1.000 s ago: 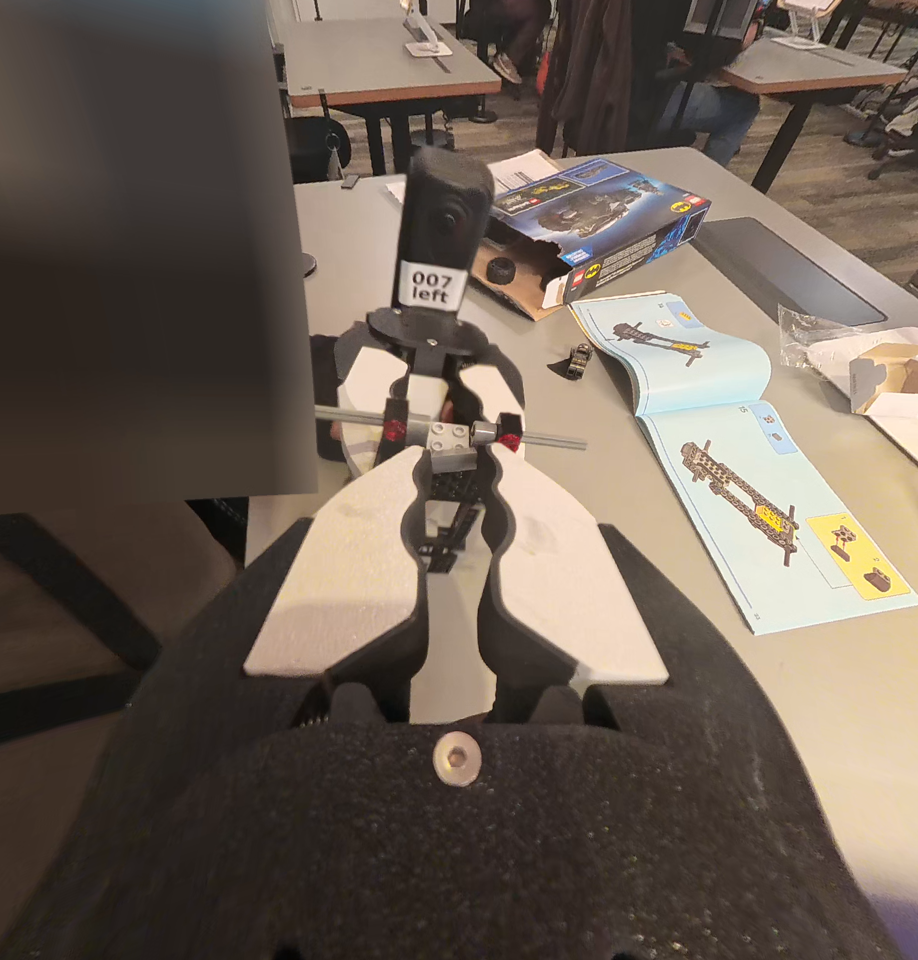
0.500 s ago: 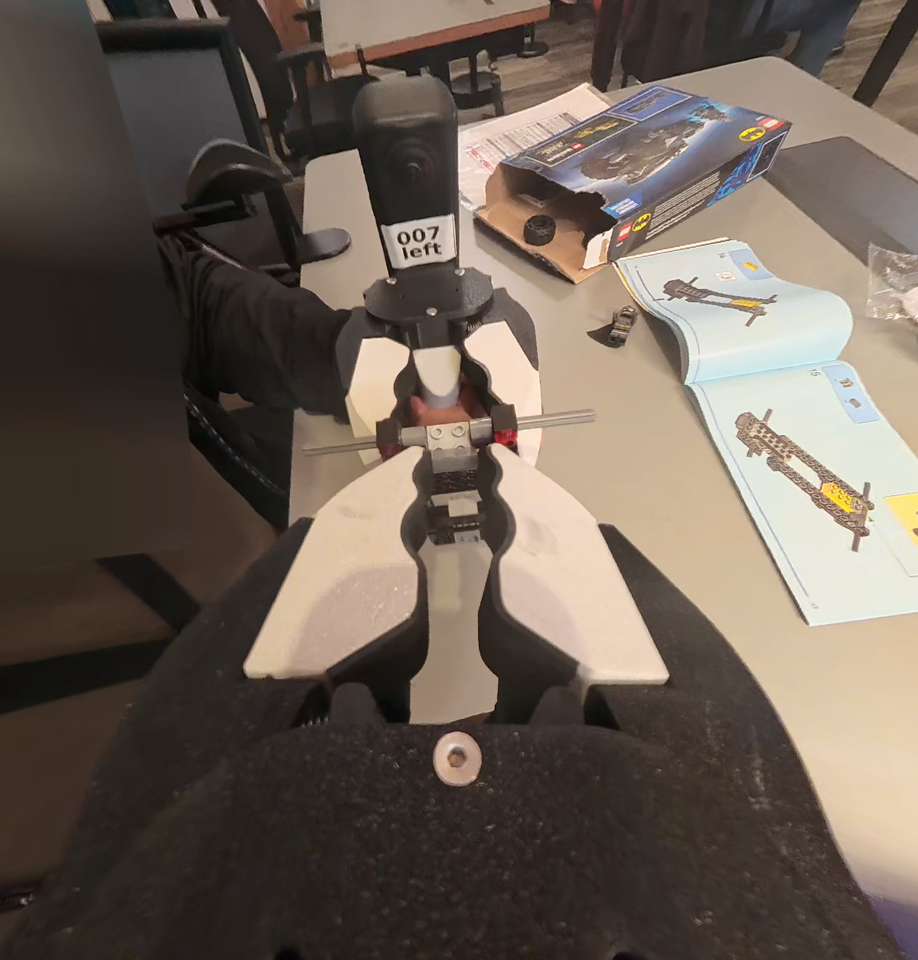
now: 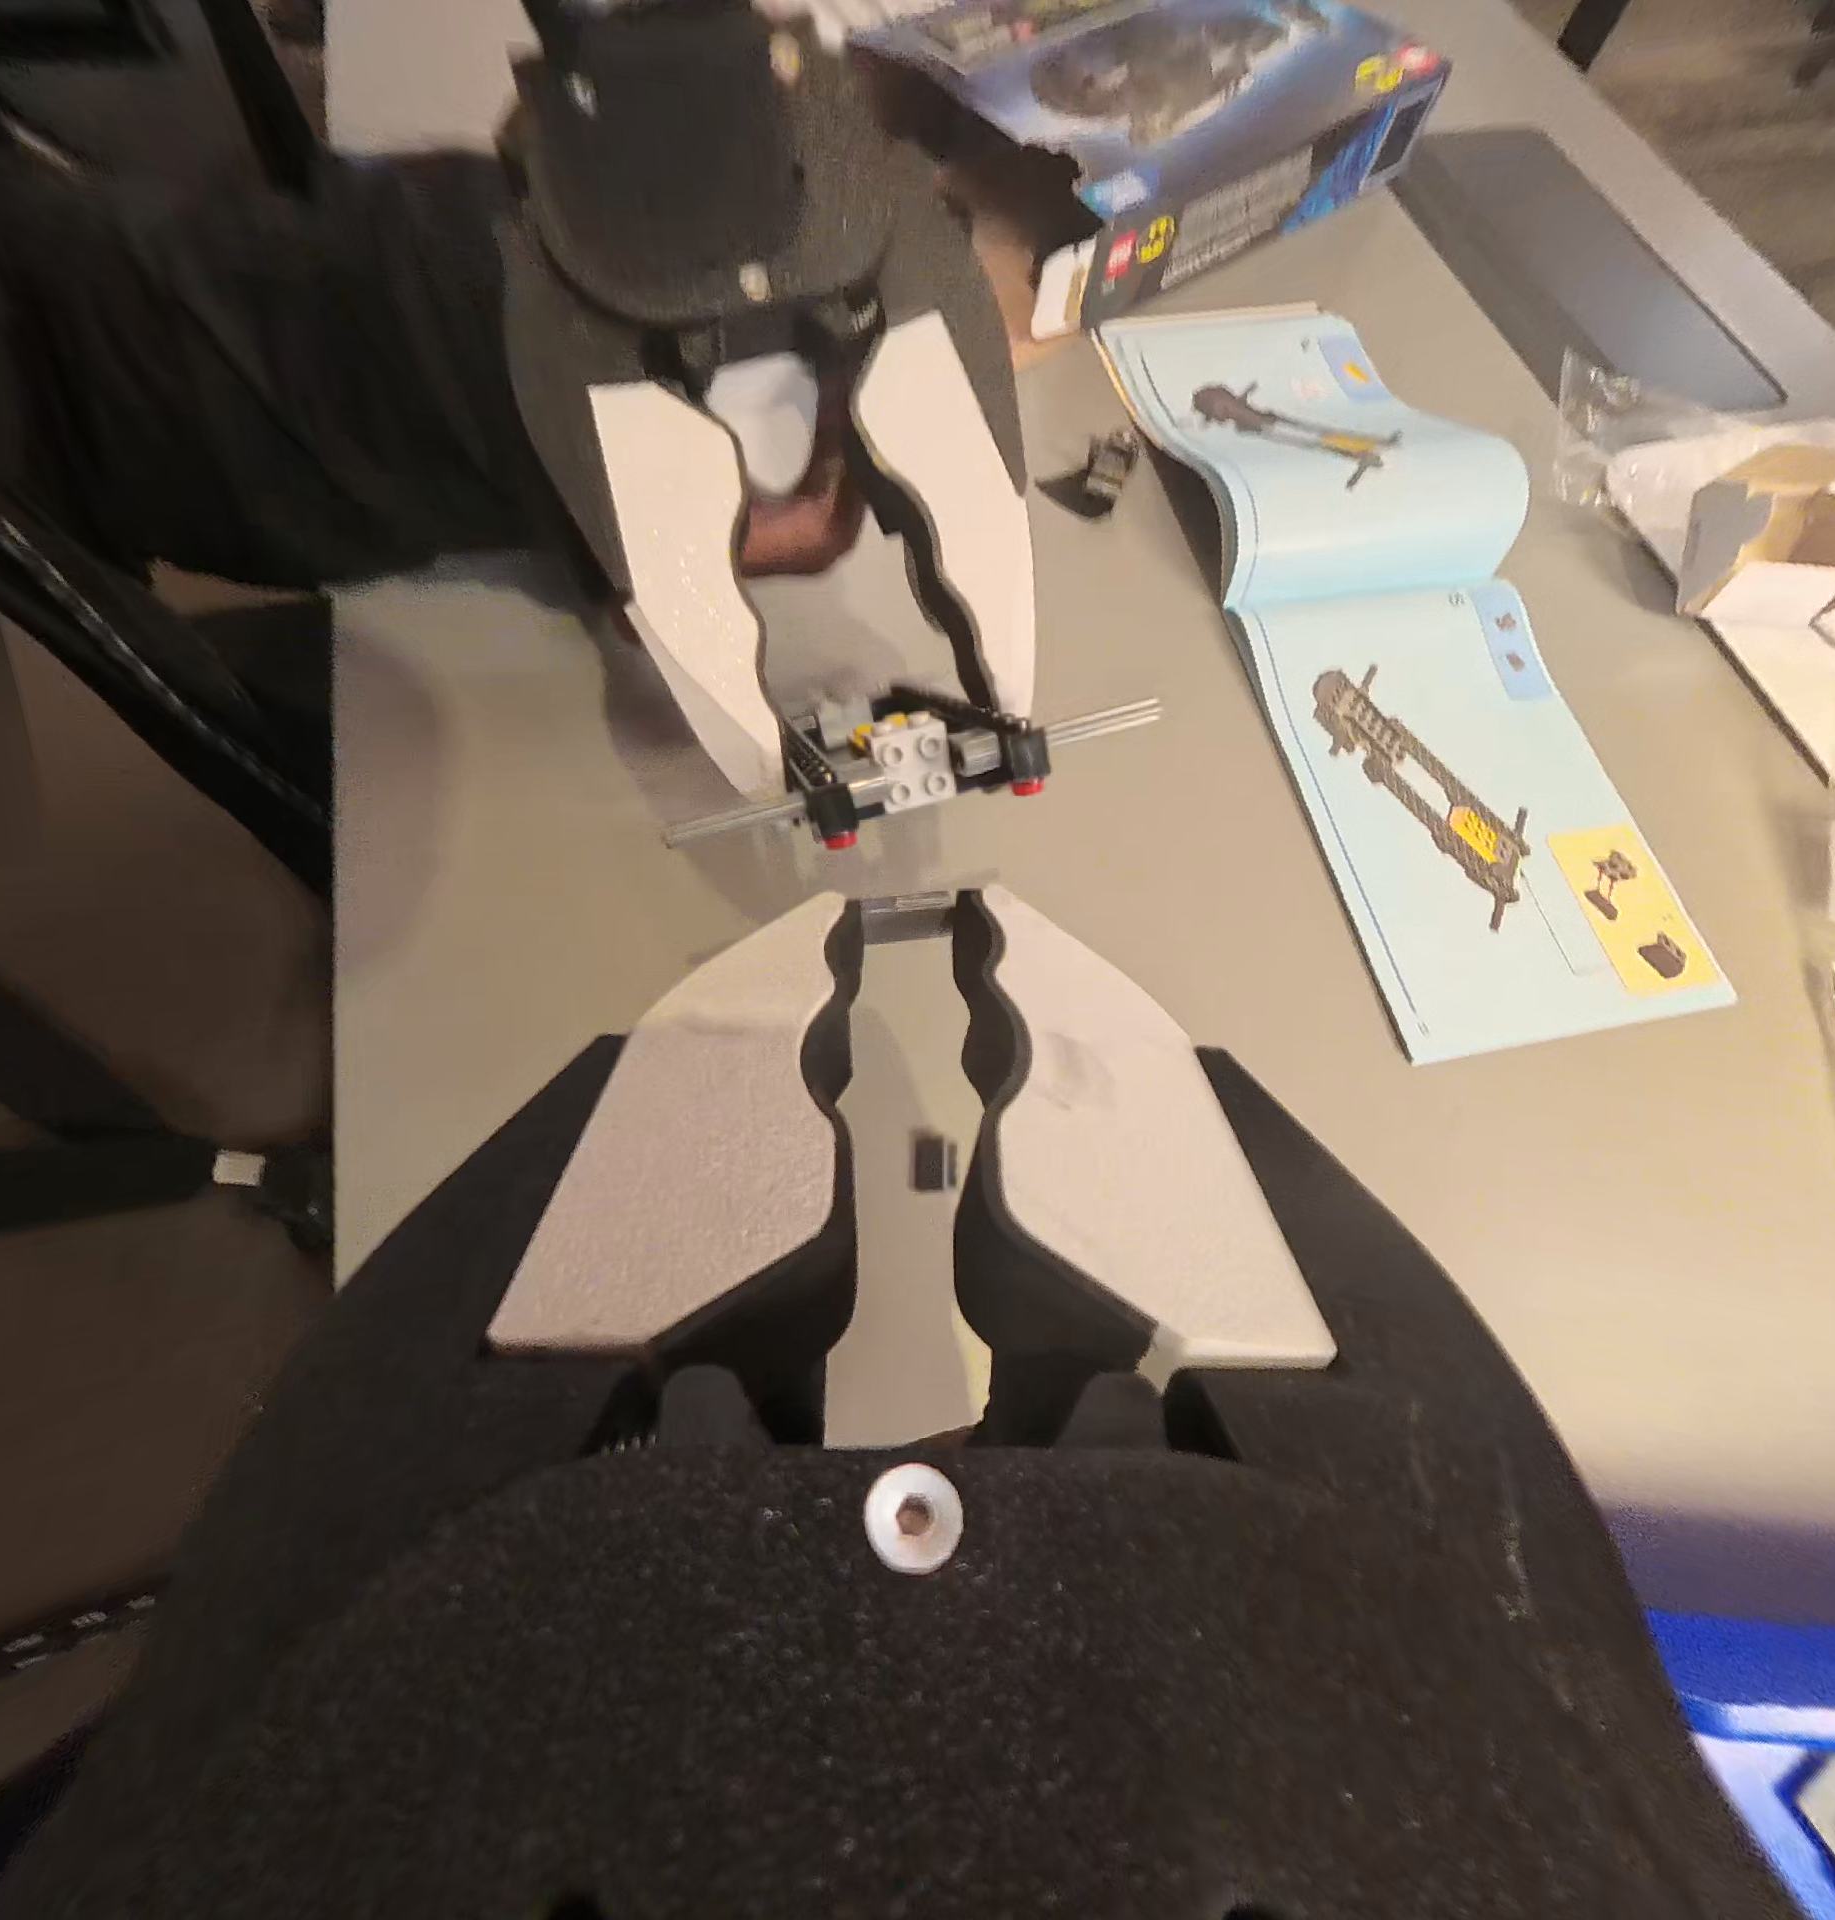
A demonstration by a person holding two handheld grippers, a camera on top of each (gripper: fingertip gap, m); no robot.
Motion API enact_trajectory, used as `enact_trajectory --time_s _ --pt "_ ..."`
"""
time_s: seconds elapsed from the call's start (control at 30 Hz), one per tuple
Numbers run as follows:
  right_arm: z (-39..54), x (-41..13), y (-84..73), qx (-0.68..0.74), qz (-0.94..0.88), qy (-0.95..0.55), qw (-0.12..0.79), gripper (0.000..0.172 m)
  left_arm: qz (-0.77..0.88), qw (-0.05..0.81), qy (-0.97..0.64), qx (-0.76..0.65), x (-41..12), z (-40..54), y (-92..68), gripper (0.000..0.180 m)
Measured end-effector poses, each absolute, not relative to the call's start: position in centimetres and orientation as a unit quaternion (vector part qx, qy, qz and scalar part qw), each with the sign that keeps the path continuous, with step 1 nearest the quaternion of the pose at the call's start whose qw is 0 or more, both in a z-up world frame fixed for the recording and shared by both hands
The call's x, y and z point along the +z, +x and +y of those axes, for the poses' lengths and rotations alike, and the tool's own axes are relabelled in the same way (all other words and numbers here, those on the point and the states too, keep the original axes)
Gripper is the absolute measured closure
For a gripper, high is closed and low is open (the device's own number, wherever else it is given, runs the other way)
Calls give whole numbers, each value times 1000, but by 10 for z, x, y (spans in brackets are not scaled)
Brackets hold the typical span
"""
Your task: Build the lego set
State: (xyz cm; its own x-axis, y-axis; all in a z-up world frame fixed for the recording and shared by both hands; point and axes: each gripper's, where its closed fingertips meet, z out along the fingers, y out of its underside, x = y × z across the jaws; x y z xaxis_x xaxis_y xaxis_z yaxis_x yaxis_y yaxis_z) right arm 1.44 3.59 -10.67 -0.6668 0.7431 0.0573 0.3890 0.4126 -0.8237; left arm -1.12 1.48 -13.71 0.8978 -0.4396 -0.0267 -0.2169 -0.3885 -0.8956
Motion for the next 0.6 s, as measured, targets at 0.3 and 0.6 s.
enact_trajectory --time_s 0.3,0.6 --pt "42 -149 10 384 -829 -363 184 155 266 266 -925 -54 -224 -7 -19 128" --pt "31 -165 9 403 -824 -367 154 155 271 276 -921 -40 -225 -10 -24 125"
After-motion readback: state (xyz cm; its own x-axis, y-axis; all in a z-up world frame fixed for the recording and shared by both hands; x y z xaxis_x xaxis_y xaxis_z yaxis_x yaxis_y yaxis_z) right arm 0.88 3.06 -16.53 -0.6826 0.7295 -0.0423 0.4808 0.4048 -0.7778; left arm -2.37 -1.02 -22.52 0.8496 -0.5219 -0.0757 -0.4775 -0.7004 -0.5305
